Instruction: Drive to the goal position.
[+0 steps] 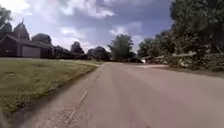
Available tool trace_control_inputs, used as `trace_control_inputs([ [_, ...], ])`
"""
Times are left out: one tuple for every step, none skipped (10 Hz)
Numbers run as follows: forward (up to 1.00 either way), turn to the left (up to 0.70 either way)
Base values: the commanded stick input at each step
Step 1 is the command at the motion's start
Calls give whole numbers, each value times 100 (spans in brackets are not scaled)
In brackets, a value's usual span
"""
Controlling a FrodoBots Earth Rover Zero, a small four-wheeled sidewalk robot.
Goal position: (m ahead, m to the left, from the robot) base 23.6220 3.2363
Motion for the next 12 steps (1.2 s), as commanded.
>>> trace_control_inputs([
  [100, 0],
  [100, 0],
  [100, 0],
  [100, 0],
  [100, 0],
  [100, 3],
  [100, 14],
  [100, 40],
  [100, 32],
  [100, 0],
  [100, 0],
  [100, 0],
])
